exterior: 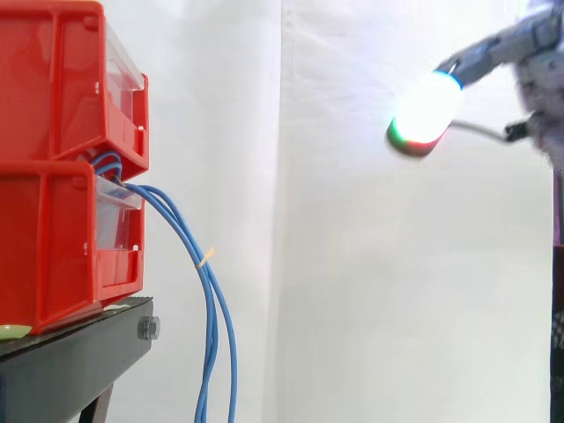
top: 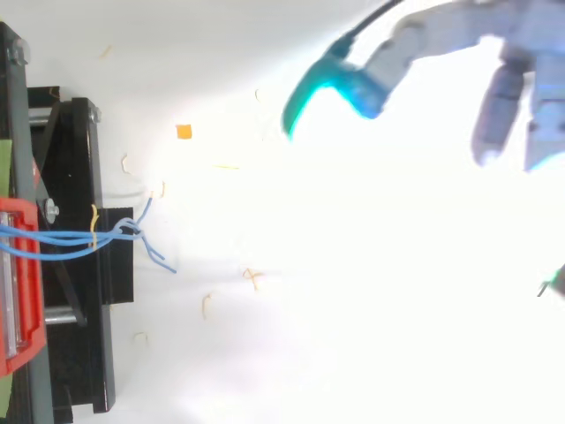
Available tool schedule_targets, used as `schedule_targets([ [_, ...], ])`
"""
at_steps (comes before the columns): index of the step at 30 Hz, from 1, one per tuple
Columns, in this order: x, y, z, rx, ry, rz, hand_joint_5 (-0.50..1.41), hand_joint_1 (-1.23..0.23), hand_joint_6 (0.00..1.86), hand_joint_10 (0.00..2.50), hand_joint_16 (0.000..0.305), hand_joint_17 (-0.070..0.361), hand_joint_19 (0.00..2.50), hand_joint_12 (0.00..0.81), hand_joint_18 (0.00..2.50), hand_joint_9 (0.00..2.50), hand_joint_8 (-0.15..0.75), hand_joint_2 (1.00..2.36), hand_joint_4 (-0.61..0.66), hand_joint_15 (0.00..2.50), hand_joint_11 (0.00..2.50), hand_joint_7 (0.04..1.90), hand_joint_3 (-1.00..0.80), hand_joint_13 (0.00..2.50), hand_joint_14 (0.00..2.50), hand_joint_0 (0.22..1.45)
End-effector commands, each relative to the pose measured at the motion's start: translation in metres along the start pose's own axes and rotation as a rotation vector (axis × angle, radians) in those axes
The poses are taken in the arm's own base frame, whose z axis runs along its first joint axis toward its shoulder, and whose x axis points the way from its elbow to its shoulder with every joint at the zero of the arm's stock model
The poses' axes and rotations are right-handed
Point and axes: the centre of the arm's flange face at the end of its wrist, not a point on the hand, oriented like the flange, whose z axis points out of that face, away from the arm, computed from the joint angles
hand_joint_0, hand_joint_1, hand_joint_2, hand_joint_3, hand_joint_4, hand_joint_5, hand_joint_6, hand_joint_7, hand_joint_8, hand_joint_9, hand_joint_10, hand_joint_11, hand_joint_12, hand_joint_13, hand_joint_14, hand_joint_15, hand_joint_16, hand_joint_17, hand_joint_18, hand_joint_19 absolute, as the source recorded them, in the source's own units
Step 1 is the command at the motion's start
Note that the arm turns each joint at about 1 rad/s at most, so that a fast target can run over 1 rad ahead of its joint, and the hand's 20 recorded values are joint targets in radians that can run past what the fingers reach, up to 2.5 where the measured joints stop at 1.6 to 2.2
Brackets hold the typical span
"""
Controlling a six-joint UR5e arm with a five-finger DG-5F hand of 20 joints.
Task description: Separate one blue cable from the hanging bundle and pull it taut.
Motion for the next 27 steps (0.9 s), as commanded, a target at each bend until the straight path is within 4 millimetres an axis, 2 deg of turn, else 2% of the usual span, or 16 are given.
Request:
schedule_targets([
  [1, 0.012, -0.025, 0.015, -0.007, 0.012, -0.005, -0.17, -0.25, 0.5, 0.02, 0.082, 0.185, 0.2, 0.333, 2.5, 2.05, 0.316, 1.0, 0.37, 0.47, 0.39, 0.64, -0.5, 2.2, 0.02, 0.31],
  [3, 0.014, -0.041, 0.025, -0.034, 0.008, -0.003, -0.17, -0.25, 0.5, 0.02, 0.081, 0.183, 0.25, 0.325, 2.5, 2.06, 0.296, 1.0, 0.33, 0.54, 0.49, 0.65, -0.5, 2.19, 0.02, 0.31],
  [5, 0.014, -0.046, 0.028, -0.04, 0.003, -0.002, -0.16, -0.25, 0.5, 0.02, 0.083, 0.187, 0.23, 0.348, 2.5, 1.92, 0.281, 1.0, 0.29, 0.51, 0.46, 0.65, -0.5, 2.01, 0.02, 0.31],
  [9, 0.022, -0.078, 0.046, -0.074, -0.008, 0.018, -0.16, -0.26, 0.5, 0.02, 0.085, 0.191, 0.19, 0.377, 2.4, 1.75, 0.285, 1.0, 0.26, 0.49, 0.4, 0.65, -0.5, 1.84, 0.02, 0.31],
  [10, 0.027, -0.088, 0.054, -0.095, -0.012, 0.041, -0.16, -0.26, 0.5, 0.01, 0.085, 0.192, 0.19, 0.38, 2.32, 1.68, 0.288, 1.0, 0.25, 0.48, 0.38, 0.65, -0.5, 1.78, 0.02, 0.31],
  [12, 0.028, -0.094, 0.059, -0.115, -0.016, 0.06, -0.16, -0.28, 0.5, 0.01, 0.09, 0.201, 0.22, 0.387, 2.02, 1.5, 0.285, 1.0, 0.24, 0.47, 0.35, 0.64, -0.5, 1.58, 0.02, 0.31],
  [13, 0.029, -0.096, 0.065, -0.139, -0.016, 0.078, -0.16, -0.28, 0.5, 0.01, 0.09, 0.202, 0.23, 0.389, 1.98, 1.46, 0.286, 1.0, 0.24, 0.47, 0.35, 0.64, -0.5, 1.55, 0.02, 0.31],
  [17, 0.028, -0.094, 0.066, -0.158, -0.022, 0.079, -0.16, -0.29, 0.5, 0.01, 0.094, 0.212, 0.27, 0.394, 1.44, 1.12, 0.303, 1.0, 0.24, 0.44, 0.32, 0.64, -0.5, 1.15, 0.01, 0.3],
  [22, 0.026, -0.095, 0.066, -0.153, -0.03, 0.08, -0.16, -0.3, 0.5, 0.01, 0.09, 0.202, 0.29, 0.396, 1.04, 0.82, 0.308, 1.0, 0.26, 0.37, 0.2, 0.64, -0.5, 0.82, 0.01, 0.3],
  [24, 0.026, -0.097, 0.066, -0.153, -0.026, 0.08, -0.16, -0.31, 0.5, 0.01, 0.088, 0.197, 0.3, 0.394, 0.96, 0.76, 0.313, 1.0, 0.28, 0.35, 0.17, 0.63, -0.5, 0.75, 0.01, 0.3],
  [27, 0.033, -0.114, 0.07, -0.135, -0.018, 0.083, -0.16, -0.31, 0.5, 0.0, 0.085, 0.192, 0.31, 0.391, 0.85, 0.68, 0.314, 1.0, 0.28, 0.32, 0.12, 0.63, -0.5, 0.67, 0.01, 0.3],
])
